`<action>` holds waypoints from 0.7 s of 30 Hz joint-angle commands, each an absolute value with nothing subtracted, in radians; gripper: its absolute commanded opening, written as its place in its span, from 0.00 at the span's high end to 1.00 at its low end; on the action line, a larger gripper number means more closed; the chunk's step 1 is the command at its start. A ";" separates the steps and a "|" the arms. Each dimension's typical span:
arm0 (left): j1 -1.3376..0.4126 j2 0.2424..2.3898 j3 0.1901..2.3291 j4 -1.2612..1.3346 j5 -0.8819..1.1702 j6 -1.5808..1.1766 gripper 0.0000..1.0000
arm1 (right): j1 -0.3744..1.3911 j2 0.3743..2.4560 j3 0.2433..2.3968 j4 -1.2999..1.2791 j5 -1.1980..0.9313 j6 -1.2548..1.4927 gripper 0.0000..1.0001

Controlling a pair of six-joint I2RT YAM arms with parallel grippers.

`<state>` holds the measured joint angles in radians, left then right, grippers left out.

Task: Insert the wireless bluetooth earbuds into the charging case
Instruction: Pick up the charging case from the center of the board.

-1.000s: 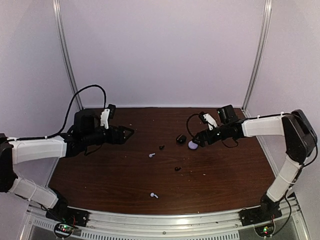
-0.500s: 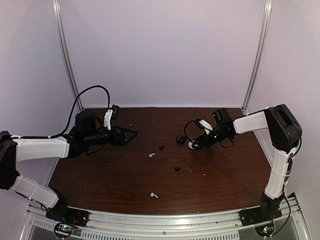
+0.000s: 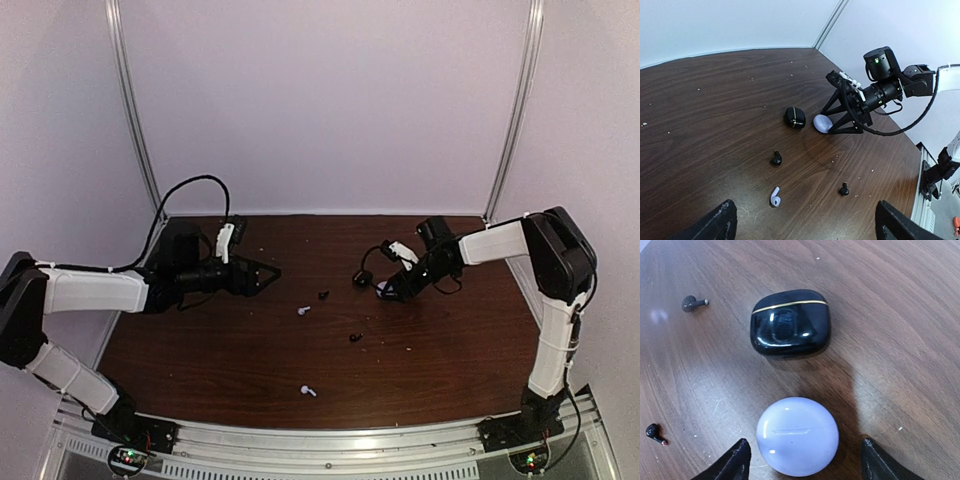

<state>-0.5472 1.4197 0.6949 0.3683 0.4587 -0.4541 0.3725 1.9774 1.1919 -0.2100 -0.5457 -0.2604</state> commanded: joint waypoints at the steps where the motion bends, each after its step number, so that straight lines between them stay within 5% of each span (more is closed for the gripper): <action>1: -0.552 1.434 0.730 0.428 0.490 -0.433 0.02 | 0.414 2.007 1.225 -0.263 -0.500 -0.293 0.27; 21: -0.552 1.395 0.707 0.419 0.452 -0.436 0.02 | 0.609 1.797 1.036 -0.139 -0.228 -0.238 0.59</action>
<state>-0.5472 1.4231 0.6998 0.3725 0.4683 -0.4435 0.5686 1.8996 1.0966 -0.1665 -0.2947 -0.2737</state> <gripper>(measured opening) 0.977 0.508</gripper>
